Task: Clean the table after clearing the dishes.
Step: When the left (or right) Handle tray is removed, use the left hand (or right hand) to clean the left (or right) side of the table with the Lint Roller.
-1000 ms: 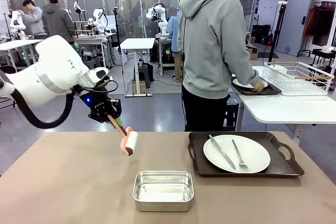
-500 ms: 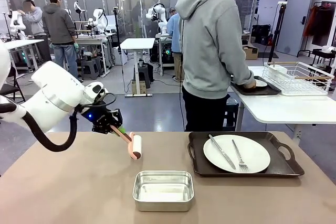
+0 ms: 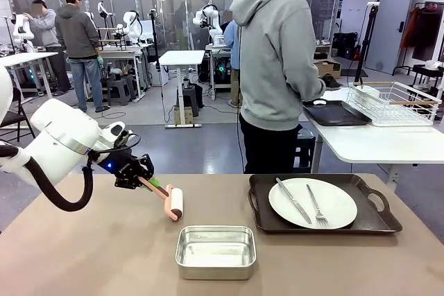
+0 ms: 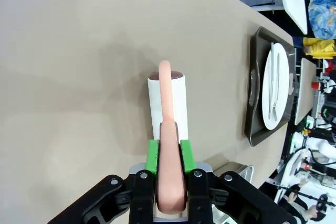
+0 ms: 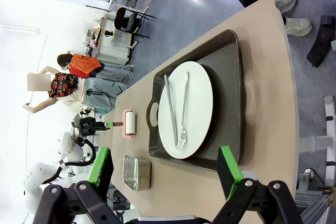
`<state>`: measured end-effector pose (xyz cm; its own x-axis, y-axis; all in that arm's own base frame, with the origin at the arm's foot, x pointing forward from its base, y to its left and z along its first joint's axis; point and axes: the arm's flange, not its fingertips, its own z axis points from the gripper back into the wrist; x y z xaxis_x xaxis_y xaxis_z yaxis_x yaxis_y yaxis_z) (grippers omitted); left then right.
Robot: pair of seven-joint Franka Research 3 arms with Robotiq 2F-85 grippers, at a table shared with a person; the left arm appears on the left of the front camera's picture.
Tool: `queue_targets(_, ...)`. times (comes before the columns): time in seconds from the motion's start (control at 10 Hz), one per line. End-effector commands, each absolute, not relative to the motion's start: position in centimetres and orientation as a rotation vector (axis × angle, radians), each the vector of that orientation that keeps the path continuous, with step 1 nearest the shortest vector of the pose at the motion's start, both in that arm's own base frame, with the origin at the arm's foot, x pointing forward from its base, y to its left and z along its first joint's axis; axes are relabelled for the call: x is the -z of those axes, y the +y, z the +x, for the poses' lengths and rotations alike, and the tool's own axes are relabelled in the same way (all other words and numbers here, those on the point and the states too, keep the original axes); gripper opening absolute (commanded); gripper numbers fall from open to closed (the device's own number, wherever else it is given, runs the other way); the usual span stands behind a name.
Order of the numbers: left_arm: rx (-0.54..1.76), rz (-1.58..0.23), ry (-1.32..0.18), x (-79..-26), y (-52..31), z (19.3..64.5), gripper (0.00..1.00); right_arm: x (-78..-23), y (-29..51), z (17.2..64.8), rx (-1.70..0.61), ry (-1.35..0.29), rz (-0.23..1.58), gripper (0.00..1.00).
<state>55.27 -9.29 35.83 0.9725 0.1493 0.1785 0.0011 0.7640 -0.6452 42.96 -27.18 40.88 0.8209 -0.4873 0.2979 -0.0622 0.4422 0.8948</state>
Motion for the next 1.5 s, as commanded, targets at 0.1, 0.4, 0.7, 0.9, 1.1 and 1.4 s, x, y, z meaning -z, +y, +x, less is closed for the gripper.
queue_targets(0.1, -0.032, -0.664, -0.149, -33.7, -7.3, 56.2, 0.21, -41.1, -27.0, 42.8, 0.280, -0.577, 1.099, 1.00)
queue_targets(0.4, 0.099, -0.671, -0.060, -34.5, -3.8, 57.0, 0.21, -41.1, -27.0, 42.8, 0.280, -0.577, 1.099, 1.00)
queue_targets(0.7, 0.150, -0.702, 0.057, -34.8, -1.9, 58.6, 0.21, -41.1, -27.0, 42.8, 0.280, -0.577, 1.099, 1.00)
queue_targets(0.9, 0.137, -0.696, 0.078, -35.0, 0.1, 59.1, 0.21, -41.1, -27.0, 42.8, 0.280, -0.577, 1.099, 1.00)
queue_targets(1.1, 0.098, -0.721, -0.012, -35.7, -1.0, 59.6, 0.21, -41.1, -27.0, 42.8, 0.280, -0.577, 1.099, 1.00)
queue_targets(1.4, 0.098, -0.721, -0.012, -35.7, -1.0, 59.6, 0.21, -41.1, -27.0, 42.8, 0.280, -0.577, 1.099, 1.00)
